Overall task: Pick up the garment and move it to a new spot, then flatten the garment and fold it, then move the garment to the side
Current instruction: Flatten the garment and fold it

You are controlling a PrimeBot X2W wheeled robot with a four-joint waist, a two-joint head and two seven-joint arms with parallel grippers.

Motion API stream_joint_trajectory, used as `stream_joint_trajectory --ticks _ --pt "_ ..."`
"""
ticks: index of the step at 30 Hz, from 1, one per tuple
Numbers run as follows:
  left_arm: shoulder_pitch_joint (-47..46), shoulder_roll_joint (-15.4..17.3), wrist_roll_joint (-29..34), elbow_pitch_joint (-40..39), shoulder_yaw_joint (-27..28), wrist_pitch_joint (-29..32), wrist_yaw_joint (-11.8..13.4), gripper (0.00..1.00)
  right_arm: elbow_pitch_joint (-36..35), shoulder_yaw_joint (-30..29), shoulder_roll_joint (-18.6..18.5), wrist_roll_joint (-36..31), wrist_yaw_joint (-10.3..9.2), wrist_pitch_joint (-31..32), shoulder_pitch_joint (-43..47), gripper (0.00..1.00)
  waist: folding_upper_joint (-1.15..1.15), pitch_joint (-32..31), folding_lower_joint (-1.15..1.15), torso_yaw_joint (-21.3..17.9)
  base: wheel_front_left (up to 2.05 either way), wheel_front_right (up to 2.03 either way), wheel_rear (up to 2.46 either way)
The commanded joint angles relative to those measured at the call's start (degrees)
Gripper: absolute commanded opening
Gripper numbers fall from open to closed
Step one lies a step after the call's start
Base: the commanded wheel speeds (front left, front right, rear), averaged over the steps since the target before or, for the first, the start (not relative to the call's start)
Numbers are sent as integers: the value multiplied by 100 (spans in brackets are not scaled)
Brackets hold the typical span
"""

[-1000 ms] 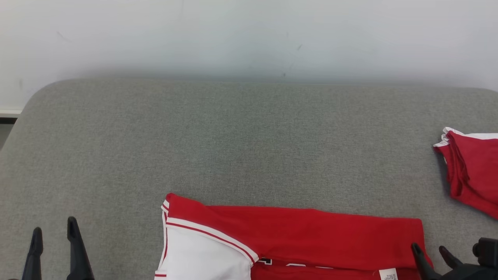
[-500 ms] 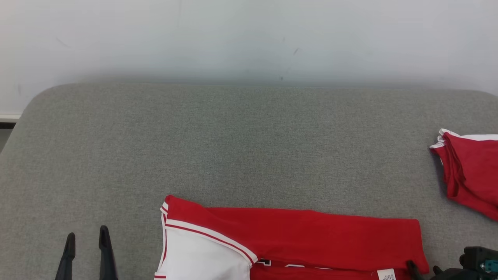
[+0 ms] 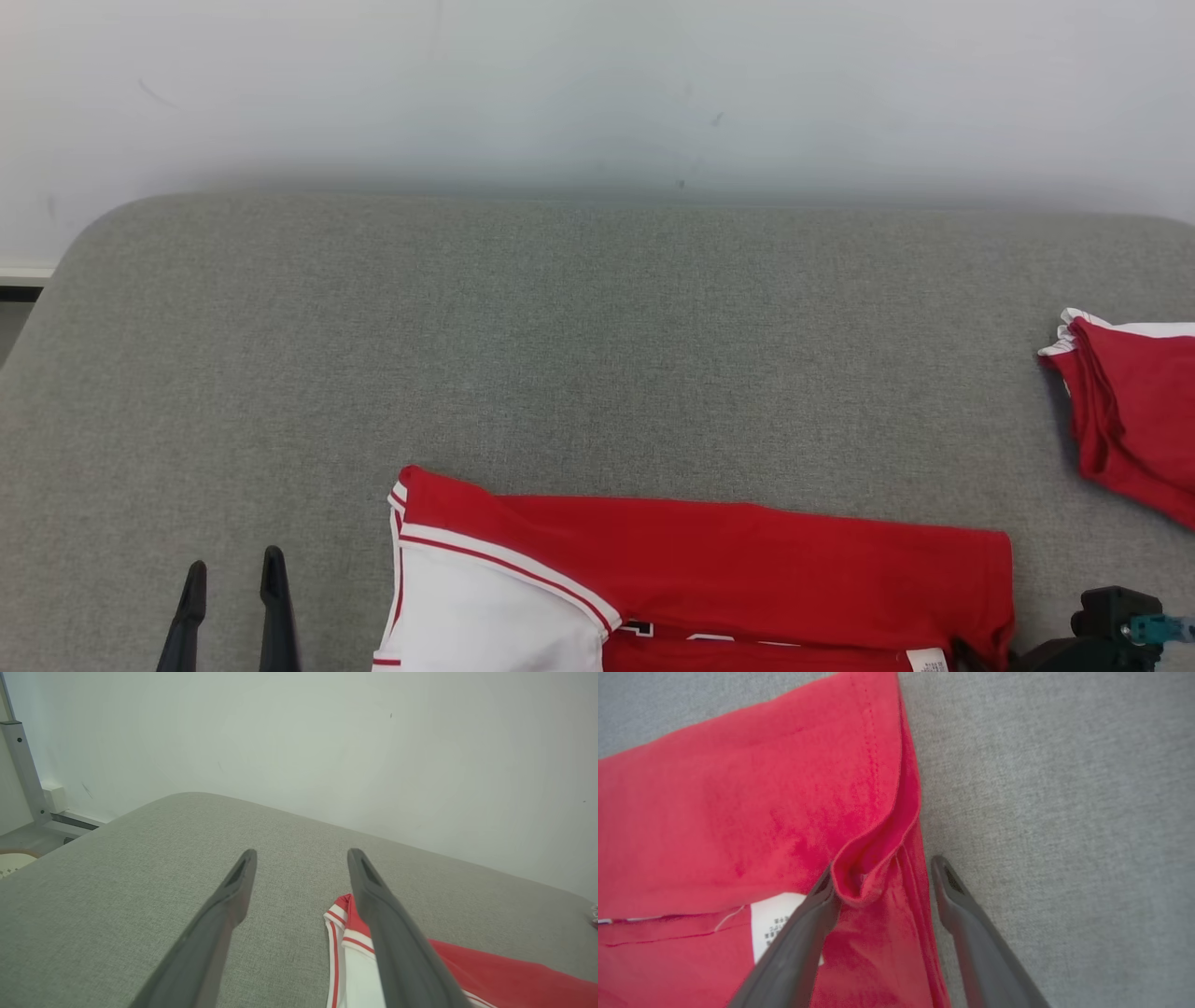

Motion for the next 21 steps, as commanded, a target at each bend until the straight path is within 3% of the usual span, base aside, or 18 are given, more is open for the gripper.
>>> stream_joint_trajectory --ticks 1,3,12,21 --pt "-86 -11 46 2 -5 -14 -18 100 204 144 128 42 29 74 20 31 1 13 0 -2 0 0 0" --pt "-104 -24 61 17 -15 -13 -32 100 245 195 129 33 30 35 -14 0 1 25 0 -2 0 0 0" --pt "-96 -58 57 86 -55 -14 -47 100 493 -202 72 -77 8 -434 -401 0 1 53 0 -46 0 0 0" --pt "-108 -66 56 41 -60 -13 11 100 41 -1448 52 -950 5 -553 -492 0 1 129 0 -244 0 0 0"
